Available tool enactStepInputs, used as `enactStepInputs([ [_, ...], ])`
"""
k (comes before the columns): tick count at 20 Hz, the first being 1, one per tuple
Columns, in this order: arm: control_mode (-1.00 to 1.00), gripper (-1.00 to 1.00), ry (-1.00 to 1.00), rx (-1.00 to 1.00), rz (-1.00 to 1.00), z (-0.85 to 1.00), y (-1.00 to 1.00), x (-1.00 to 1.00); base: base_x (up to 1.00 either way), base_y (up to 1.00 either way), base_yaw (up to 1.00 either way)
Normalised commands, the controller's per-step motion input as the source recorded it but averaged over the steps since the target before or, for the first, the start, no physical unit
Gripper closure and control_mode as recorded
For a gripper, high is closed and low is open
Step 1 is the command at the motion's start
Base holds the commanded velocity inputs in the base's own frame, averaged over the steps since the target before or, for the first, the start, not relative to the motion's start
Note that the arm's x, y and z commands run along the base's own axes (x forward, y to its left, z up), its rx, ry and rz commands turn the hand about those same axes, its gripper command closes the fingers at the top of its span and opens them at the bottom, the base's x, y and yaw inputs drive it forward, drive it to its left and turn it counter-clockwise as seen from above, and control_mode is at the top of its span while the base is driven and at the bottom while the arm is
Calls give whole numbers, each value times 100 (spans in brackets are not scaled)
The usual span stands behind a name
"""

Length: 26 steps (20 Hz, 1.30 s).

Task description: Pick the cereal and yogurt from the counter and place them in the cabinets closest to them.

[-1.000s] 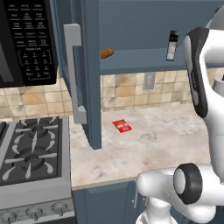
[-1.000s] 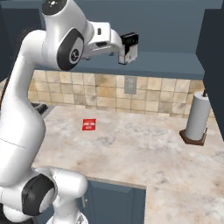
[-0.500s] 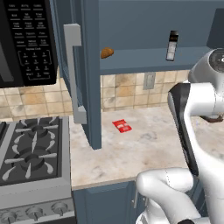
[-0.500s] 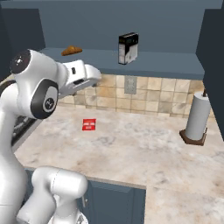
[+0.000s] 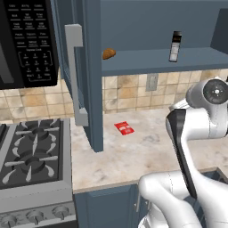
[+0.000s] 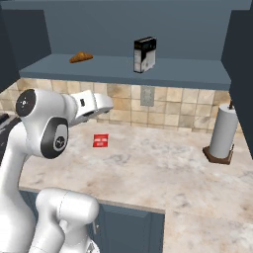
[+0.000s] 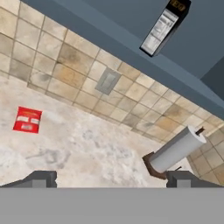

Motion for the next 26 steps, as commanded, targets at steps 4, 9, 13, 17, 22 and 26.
enactStepInputs([
  [4,-100,-100,0,0,0,0,0,0,0,0,0],
  [9,100,-100,0,0,0,0,0,-2,-5,0,0],
  [13,100,-100,0,0,0,0,0,0,-46,0,0],
  [17,100,-100,0,0,0,0,0,0,-66,0,0],
  [22,100,-100,0,0,0,0,0,0,-70,0,0],
  [26,100,-100,0,0,0,0,0,0,-67,0,0],
])
